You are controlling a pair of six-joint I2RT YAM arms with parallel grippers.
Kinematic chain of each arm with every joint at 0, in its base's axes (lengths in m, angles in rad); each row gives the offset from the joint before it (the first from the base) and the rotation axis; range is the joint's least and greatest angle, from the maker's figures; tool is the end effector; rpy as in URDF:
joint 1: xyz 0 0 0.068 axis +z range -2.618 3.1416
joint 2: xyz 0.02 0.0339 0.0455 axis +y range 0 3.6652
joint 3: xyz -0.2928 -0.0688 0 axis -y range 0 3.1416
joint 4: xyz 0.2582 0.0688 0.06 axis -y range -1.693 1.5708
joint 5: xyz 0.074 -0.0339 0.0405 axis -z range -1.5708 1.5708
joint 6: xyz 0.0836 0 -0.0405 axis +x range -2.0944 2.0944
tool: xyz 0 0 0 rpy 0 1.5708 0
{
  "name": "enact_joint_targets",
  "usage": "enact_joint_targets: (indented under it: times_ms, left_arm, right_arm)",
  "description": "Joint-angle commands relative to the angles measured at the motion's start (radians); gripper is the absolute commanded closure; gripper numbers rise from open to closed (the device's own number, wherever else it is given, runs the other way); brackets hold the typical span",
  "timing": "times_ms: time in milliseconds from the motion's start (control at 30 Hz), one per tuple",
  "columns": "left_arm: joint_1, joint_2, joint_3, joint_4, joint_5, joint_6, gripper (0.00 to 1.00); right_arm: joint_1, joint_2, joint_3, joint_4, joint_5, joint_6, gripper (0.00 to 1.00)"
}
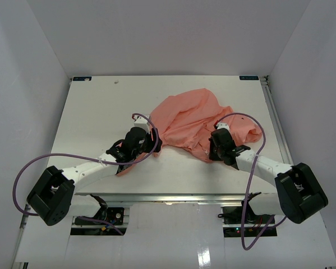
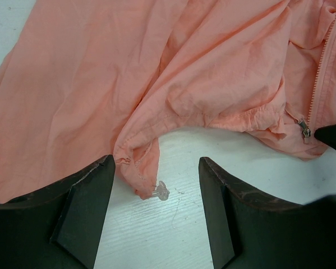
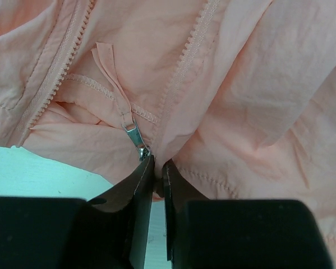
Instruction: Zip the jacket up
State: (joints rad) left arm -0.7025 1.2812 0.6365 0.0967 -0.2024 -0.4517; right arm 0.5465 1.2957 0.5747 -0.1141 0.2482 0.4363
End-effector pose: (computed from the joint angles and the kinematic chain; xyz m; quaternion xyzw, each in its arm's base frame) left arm 0.2489 -0.1887 0.2057 0.0595 0.8670 -0.1918 0.4561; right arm 0.2482 0.1270 0.1550 -0.0065 0.9270 0.0665 0.3691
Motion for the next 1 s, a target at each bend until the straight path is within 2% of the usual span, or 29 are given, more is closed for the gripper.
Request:
enact_joint_targets:
  times_ms: [0,300,433,500,600,733,767,833,967]
  left_arm:
    - [-0.005,-0.033,0.021,-0.008,-0.019,0.008,0.28]
    - [-0.004,-0.018,0.022,-0.001,-0.018,0.008,0.28]
    - [-0.005,-0.017,0.015,0.013,0.016,0.008,0.28]
    - [-0.005,-0.022,0.006,0.032,0.037,0.008,0.28]
    - [-0.005,-0.030,-0.006,0.076,0.126,0.007,0.28]
    - [-0.005,-0.026,-0.020,0.133,0.265,0.013,0.28]
    - [-0.005,-0.023,-0.022,0.144,0.268,0.016,0.29]
    - [-0.004,-0.010,-0.025,0.165,0.323,0.020,0.29]
    - [-0.003,0.019,0.004,0.187,0.409,0.027,0.29]
  right_arm:
    - [0.006,-0.001,0.012,0.036,0.022,-0.022,0.88]
    - [0.006,-0.131,0.042,0.083,0.001,-0.069,0.92]
    - [0.006,-0.200,-0.031,0.264,-0.096,-0.134,0.92]
    - [0.006,-0.226,-0.064,0.300,-0.137,-0.169,0.92]
    - [0.001,-0.249,-0.113,0.417,-0.263,-0.238,0.91]
    - [-0.022,-0.261,-0.168,0.542,-0.422,-0.227,0.92]
    - [-0.023,-0.269,-0.187,0.549,-0.427,-0.225,0.92]
    - [-0.023,-0.299,-0.244,0.670,-0.502,-0.227,0.92]
    - [-0.023,-0.358,-0.300,0.761,-0.557,-0.262,0.92]
